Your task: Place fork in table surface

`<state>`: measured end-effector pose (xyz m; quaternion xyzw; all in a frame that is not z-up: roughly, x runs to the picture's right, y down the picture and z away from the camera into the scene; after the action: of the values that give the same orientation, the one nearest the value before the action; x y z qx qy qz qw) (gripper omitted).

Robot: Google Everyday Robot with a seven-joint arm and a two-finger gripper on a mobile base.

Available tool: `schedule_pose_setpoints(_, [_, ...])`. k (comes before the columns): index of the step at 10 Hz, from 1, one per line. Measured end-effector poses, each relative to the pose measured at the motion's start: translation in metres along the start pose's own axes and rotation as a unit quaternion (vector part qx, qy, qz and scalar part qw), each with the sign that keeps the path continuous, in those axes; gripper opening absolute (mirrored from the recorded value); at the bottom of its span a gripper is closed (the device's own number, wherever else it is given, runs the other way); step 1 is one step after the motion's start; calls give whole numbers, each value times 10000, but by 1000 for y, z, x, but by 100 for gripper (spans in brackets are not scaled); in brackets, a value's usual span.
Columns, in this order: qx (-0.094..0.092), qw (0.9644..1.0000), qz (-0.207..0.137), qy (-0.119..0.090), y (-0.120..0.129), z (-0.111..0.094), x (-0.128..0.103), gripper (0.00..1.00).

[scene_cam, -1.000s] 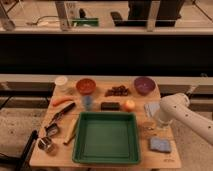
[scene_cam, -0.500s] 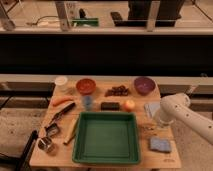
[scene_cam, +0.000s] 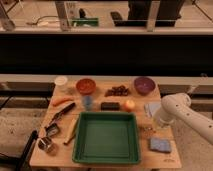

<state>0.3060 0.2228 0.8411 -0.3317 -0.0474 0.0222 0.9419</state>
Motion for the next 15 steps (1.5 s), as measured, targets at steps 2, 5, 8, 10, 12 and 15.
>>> schedule_pose_setpoints(2, [-114,9999,-54,-107,1,5,-1,4])
schedule_pose_setpoints(5, [-101,9999,-64,-107,0,2,-2,4])
schedule_pose_setpoints(8, [-52,9999,-113,-55,0,-5,-4,4])
schedule_pose_setpoints(10, [162,9998,-106,40,-3,-27,-3,4])
schedule_pose_setpoints(12, [348,9992,-113,143,-6,-43,-1,4])
schedule_pose_setpoints(15, [522,9981,-165,278,-9,-59,-3,4])
